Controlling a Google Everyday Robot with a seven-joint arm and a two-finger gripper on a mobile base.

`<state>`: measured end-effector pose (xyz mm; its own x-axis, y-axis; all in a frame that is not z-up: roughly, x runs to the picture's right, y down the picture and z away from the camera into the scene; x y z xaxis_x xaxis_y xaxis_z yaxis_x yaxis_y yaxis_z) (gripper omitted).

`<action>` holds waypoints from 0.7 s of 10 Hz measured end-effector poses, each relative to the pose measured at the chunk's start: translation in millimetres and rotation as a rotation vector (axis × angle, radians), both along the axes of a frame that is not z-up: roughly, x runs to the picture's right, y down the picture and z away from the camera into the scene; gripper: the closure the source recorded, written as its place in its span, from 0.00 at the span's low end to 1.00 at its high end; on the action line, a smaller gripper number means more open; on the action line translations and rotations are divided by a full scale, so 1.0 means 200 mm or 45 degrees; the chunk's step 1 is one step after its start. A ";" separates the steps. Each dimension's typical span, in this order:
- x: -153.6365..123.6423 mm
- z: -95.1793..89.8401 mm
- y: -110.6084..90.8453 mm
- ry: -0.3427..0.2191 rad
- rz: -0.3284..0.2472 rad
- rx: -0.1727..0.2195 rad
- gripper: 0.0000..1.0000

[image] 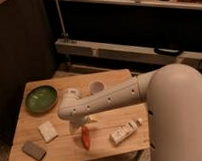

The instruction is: Place the pepper in the ceramic cup

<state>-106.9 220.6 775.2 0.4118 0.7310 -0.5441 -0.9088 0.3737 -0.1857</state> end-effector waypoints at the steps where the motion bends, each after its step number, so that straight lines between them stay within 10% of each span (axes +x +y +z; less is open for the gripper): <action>1: -0.01 0.00 0.00 -0.006 0.006 0.000 0.20; 7: 0.02 0.03 0.03 -0.066 0.078 -0.031 0.20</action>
